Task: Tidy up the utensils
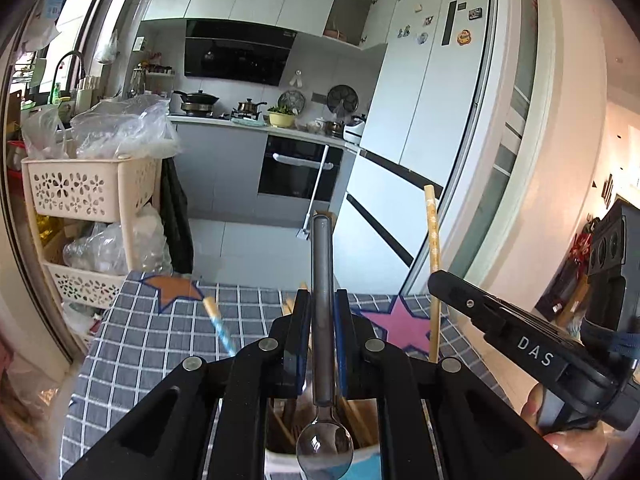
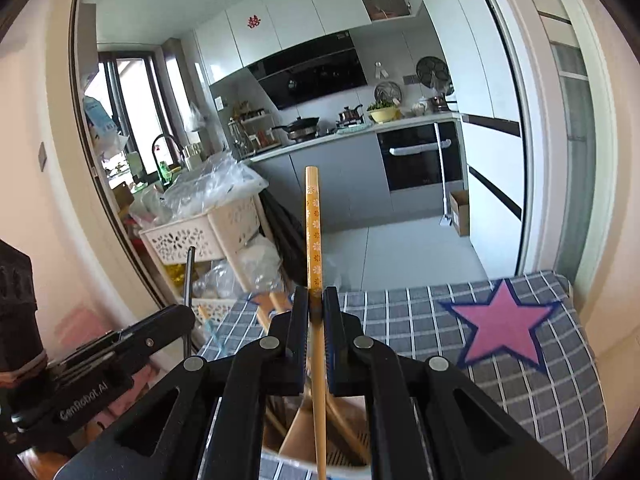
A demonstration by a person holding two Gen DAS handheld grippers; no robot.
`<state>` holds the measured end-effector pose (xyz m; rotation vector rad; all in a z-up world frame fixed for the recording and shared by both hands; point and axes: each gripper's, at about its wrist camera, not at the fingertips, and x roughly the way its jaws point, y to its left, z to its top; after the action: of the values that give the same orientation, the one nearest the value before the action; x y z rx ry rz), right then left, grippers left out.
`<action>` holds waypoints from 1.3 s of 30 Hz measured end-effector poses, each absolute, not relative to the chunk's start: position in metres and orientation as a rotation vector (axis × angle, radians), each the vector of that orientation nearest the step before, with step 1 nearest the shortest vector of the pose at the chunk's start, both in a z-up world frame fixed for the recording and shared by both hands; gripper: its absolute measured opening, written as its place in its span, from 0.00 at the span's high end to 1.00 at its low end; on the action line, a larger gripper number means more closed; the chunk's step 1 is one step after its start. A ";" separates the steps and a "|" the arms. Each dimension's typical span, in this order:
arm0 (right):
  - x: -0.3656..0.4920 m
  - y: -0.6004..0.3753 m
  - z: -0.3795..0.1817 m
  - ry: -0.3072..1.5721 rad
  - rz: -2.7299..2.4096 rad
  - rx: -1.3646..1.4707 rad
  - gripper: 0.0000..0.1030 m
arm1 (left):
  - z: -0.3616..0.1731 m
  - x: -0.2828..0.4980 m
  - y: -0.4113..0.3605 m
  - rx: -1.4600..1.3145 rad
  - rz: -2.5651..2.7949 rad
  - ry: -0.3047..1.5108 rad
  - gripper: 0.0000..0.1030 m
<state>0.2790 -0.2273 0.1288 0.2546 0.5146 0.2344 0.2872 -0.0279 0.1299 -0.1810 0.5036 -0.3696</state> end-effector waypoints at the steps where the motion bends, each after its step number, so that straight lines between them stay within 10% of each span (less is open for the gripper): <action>1: 0.283 -0.227 0.129 0.503 0.230 0.251 0.93 | 0.128 0.290 -0.029 -0.186 -0.370 0.502 0.58; 39: 0.280 -0.198 0.031 0.513 0.299 0.045 0.92 | 0.031 0.276 -0.056 -0.010 -0.220 0.467 0.57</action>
<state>0.2797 -0.1978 0.0309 0.0450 0.5128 0.2989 0.2764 -0.0560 0.0307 -0.0104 0.4669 -0.2197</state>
